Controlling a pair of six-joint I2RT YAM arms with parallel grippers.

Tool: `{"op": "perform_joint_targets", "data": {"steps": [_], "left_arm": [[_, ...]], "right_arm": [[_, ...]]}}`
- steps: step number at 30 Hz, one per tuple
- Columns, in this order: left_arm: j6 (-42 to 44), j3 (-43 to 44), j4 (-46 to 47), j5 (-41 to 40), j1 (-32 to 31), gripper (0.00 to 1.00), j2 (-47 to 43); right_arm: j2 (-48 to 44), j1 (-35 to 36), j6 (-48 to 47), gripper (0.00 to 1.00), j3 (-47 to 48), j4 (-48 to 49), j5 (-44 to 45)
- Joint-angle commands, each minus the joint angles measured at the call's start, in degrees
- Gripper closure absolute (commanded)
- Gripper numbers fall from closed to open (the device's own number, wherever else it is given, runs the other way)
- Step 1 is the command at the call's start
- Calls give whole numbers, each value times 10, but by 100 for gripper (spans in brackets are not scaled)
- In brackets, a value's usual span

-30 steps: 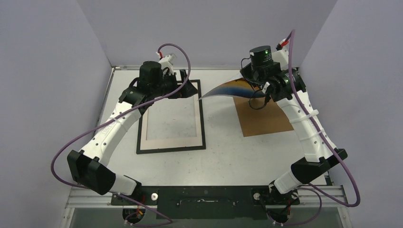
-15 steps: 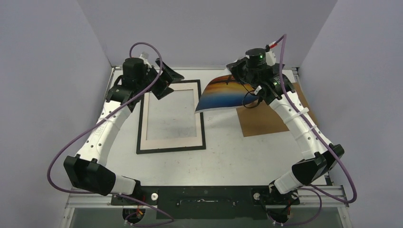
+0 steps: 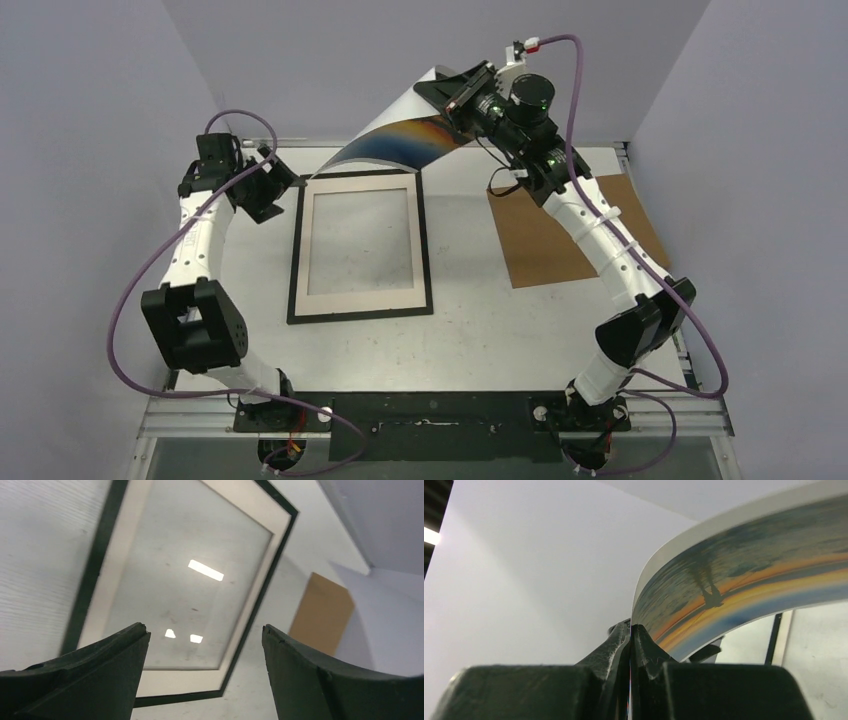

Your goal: Put the photo into the frame

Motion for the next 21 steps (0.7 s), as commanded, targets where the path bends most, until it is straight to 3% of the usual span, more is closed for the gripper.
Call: {"op": "perform_joint_targets", "data": {"steps": [1, 8, 14, 21], "left_arm": [[143, 37, -19, -26, 16, 18, 79], [216, 95, -20, -97, 28, 18, 216], [245, 134, 10, -50, 47, 18, 280], [239, 169, 60, 68, 52, 19, 367]], "right_arm": [[9, 24, -8, 100, 33, 124, -73], [43, 36, 28, 100, 56, 186, -107], [65, 40, 31, 100, 69, 191, -117], [89, 42, 31, 100, 88, 200, -129]]}}
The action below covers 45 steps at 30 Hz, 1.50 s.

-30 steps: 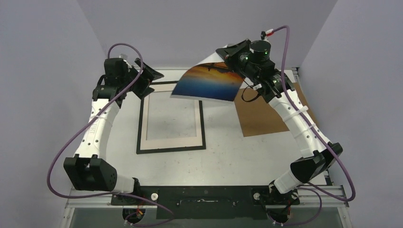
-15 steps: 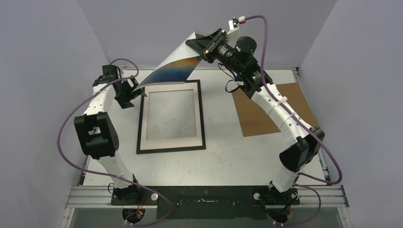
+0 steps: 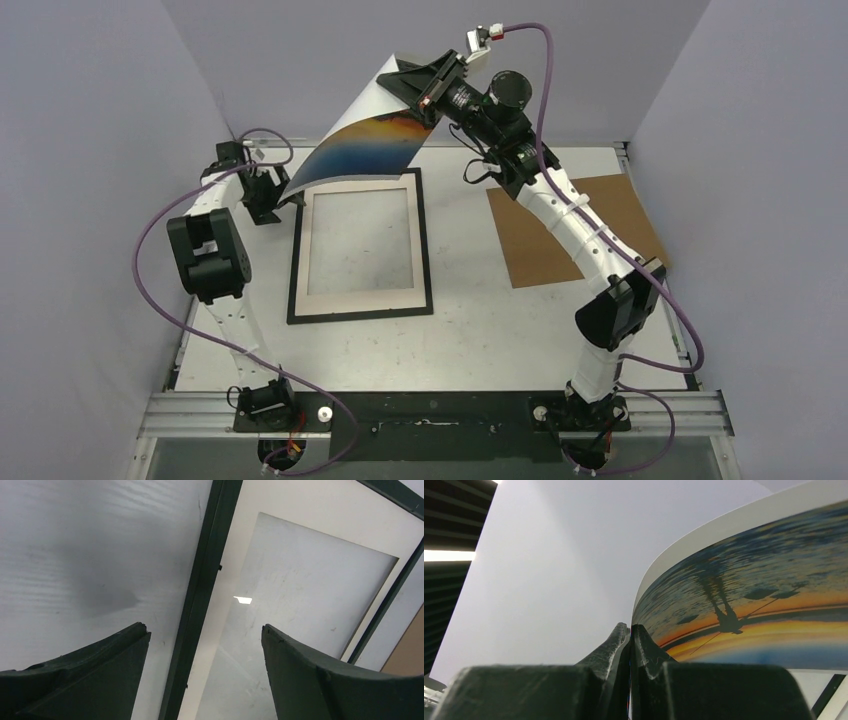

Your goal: Put the photo into the frame

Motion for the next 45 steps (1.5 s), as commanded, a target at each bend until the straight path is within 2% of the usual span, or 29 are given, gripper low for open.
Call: {"op": "perform_joint_targets", "data": {"steps": [1, 5, 9, 16, 25, 31, 39, 45], "left_arm": [[-1, 33, 55, 81, 2, 21, 49], [-24, 42, 69, 105, 2, 30, 85], [-39, 32, 88, 144, -1, 46, 95], [-27, 14, 98, 195, -11, 55, 86], [-106, -80, 165, 241, -30, 57, 46], [-152, -104, 186, 275, -26, 57, 16], [-141, -79, 113, 218, 20, 44, -13], [-140, -80, 68, 170, 64, 42, -34]], "right_arm": [[10, 5, 2, 100, 34, 44, -16], [23, 6, 2, 100, 48, 46, -23], [32, 12, -11, 100, 60, 53, -25], [47, 13, -14, 100, 58, 64, -16], [77, 12, -8, 100, 51, 106, -11], [119, 7, 12, 100, 77, 123, -6], [174, 16, 68, 100, 86, 205, -21], [217, 30, 76, 100, 125, 220, -26]]}}
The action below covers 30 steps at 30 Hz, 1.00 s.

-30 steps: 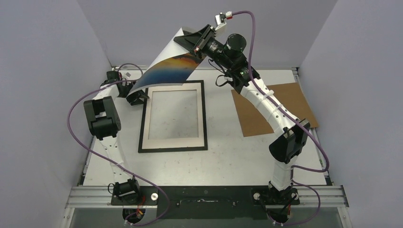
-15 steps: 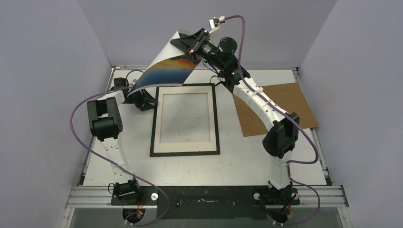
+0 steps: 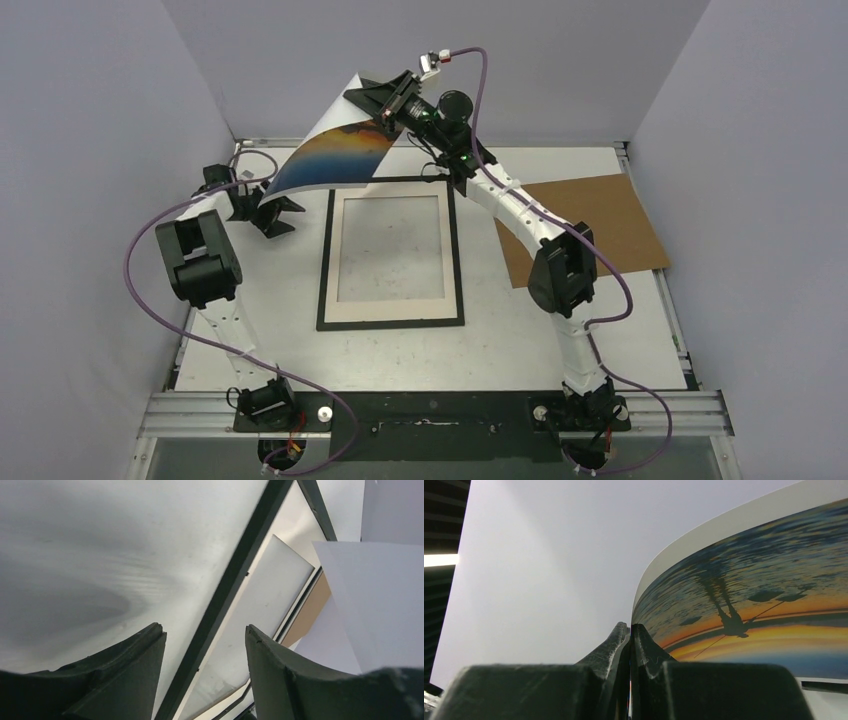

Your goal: Put the photo into the frame

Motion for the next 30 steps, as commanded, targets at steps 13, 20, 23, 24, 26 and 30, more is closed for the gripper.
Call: {"op": "perform_joint_targets", "data": {"steps": [13, 20, 23, 24, 26, 30], "left_arm": [[25, -8, -65, -95, 53, 39, -71], [20, -15, -80, -134, 60, 38, -77], [19, -18, -81, -140, 62, 38, -81], [19, -19, -81, -140, 62, 38, -82], [18, -20, -79, -137, 62, 38, -83], [12, -24, -73, -132, 62, 37, -85]], "right_arm": [[-15, 32, 12, 100, -118, 192, -17], [-99, 32, -19, 100, -311, 173, -33], [-161, 32, -32, 100, -380, 147, -32], [-173, 32, -40, 100, -401, 132, -32], [-214, 31, -58, 100, -436, 100, -27], [-265, 25, -86, 100, -488, 66, -5]]}}
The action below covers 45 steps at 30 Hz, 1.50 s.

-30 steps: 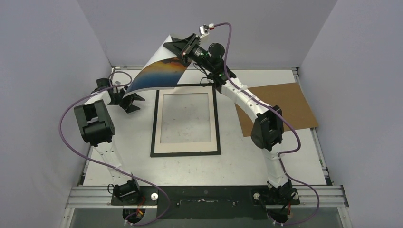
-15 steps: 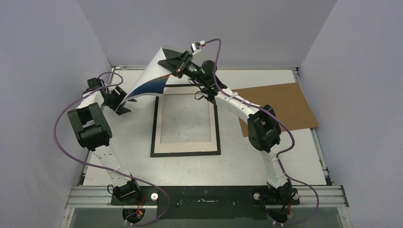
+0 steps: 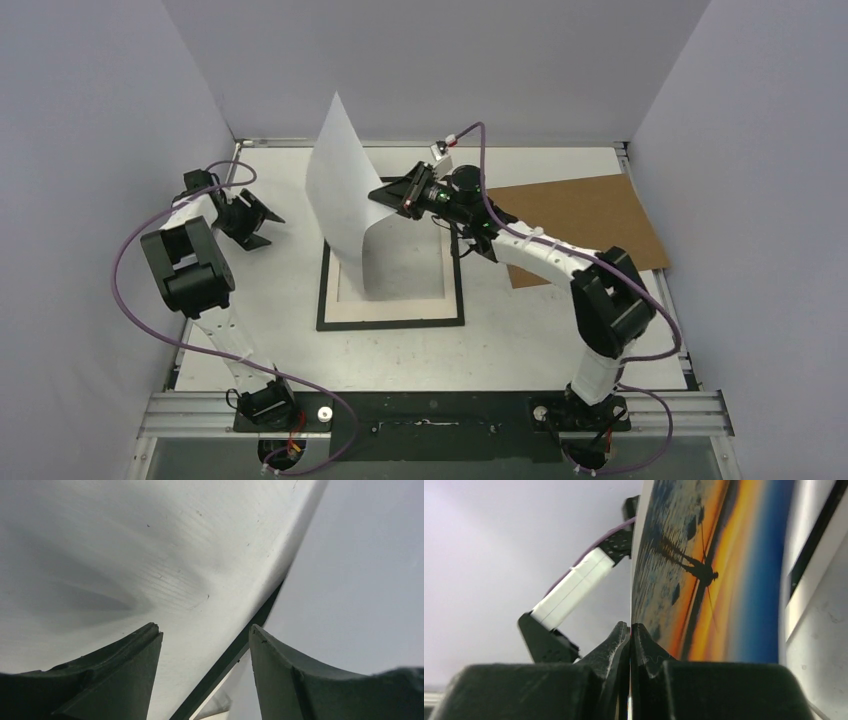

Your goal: Put the photo into the frame

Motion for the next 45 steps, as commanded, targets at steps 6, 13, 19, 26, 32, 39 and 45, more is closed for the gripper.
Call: {"op": "perform_joint_targets", "data": {"steps": [6, 13, 19, 26, 32, 39, 45], "left_arm": [[-3, -19, 8, 9, 2, 37, -46], [-3, -44, 12, 25, -7, 36, -57], [-2, -60, 18, 35, -14, 36, -65], [-3, -78, 34, 60, -24, 34, -60], [6, -81, 49, 70, -43, 29, -44], [6, -82, 68, 62, -69, 27, -26], [-3, -110, 86, 37, -82, 21, -47]], "right_arm": [[-124, -19, -101, 100, -109, -58, 57], [-128, -28, -104, 100, -190, -35, 94], [-163, -28, -148, 99, -256, -69, 136], [-180, -28, -219, 100, -308, -92, 182], [-178, -29, -216, 98, -347, -78, 194], [-190, -28, -185, 98, -371, -80, 228], [-235, -26, -176, 100, -410, -82, 268]]}}
